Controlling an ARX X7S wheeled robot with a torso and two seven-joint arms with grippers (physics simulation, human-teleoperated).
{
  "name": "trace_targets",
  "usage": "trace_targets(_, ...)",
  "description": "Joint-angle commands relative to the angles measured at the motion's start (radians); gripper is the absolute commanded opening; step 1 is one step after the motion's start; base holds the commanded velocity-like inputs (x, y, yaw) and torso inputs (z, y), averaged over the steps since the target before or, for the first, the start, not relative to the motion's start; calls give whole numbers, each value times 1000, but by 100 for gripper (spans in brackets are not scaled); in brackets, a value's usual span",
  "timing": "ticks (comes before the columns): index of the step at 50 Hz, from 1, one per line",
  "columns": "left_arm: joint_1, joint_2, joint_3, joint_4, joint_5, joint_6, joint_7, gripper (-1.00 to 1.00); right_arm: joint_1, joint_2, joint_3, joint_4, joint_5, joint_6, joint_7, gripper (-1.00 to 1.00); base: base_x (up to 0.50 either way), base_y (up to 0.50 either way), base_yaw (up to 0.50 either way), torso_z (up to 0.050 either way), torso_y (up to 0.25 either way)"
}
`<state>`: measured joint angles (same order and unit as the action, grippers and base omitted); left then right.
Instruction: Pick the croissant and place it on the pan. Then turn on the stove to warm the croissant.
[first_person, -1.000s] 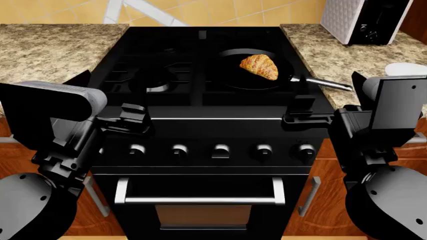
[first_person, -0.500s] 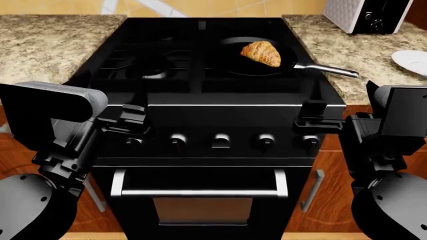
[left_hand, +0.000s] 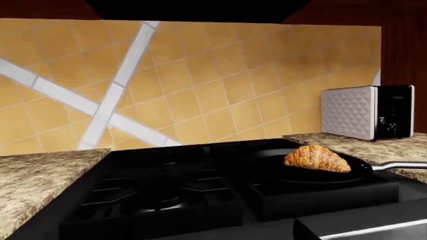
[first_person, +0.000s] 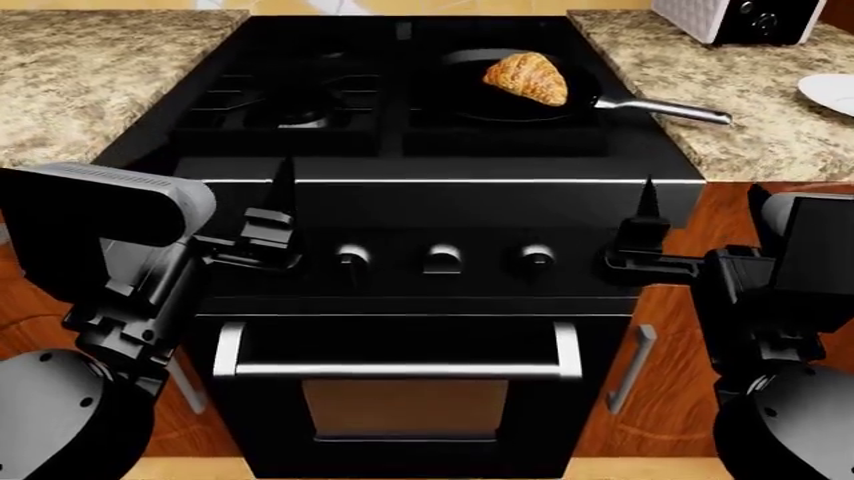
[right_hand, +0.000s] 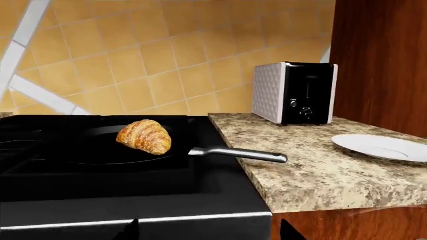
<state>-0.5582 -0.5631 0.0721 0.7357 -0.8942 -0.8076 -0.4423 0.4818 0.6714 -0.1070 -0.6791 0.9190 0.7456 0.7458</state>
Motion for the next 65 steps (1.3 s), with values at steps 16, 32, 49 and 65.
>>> trace_targets(16, 4, -3, 7, 3, 0, 10, -7, 100, -36, 17, 8, 4, 2, -8, -3, 100, 0, 0, 0, -50, 0)
trace_targets(32, -9, -7, 15, 9, -3, 5, -14, 100, -46, 40, 20, 25, 7, -12, -19, 100, 0, 0, 0, -50, 0)
trace_targets(49, -3, -10, 25, 4, 13, 16, -14, 100, -43, 55, 16, 53, 2, -14, -43, 100, 0, 0, 0, -50, 0)
trace_targets(65, -2, -2, 34, -1, 24, 30, -19, 100, -7, 72, 0, 100, -10, -12, -84, 100, 0, 0, 0, -47, 0)
